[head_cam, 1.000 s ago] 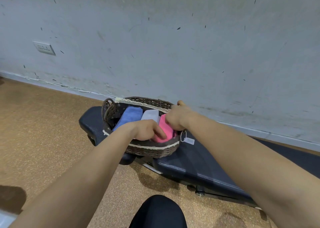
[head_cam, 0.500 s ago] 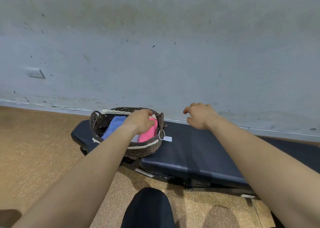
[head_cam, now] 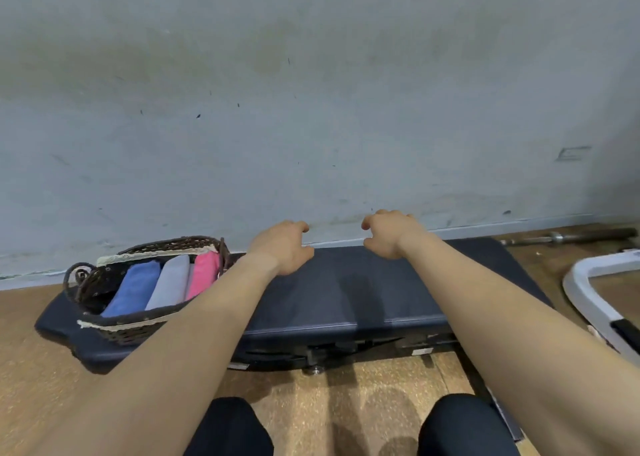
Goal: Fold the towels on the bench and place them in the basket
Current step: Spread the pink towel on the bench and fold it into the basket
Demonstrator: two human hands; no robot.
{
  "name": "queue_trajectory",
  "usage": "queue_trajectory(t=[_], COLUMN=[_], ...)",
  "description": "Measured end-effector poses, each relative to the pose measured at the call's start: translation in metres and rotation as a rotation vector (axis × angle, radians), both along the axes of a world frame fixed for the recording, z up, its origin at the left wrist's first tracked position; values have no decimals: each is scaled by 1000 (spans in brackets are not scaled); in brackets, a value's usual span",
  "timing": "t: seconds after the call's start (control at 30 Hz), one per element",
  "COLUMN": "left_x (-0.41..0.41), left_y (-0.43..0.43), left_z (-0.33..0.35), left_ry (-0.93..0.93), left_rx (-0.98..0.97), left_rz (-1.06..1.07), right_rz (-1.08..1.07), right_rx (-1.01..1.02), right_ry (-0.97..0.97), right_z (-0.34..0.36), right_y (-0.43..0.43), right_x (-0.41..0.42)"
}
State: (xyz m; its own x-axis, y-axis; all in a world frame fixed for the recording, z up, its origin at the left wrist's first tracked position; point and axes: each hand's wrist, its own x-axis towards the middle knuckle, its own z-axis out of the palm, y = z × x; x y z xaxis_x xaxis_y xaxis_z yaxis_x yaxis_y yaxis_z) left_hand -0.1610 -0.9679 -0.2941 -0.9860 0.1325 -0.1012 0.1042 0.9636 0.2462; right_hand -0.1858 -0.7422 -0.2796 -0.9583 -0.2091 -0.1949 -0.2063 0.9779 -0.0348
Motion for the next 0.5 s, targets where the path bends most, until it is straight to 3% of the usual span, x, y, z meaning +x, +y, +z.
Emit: queue_trajectory(t=[0.37, 0.5], left_x=[-107, -141], left_y=[57, 80], left_z=[-83, -87], left_ry=[-175, -245], left_rx=[-23, -35], left_rz=[-46, -107], right_rz=[-120, -181], right_rx=[5, 2], right_ry=[-98, -189], right_z=[-94, -98], right_y=[51, 73], right_x=[-80, -108])
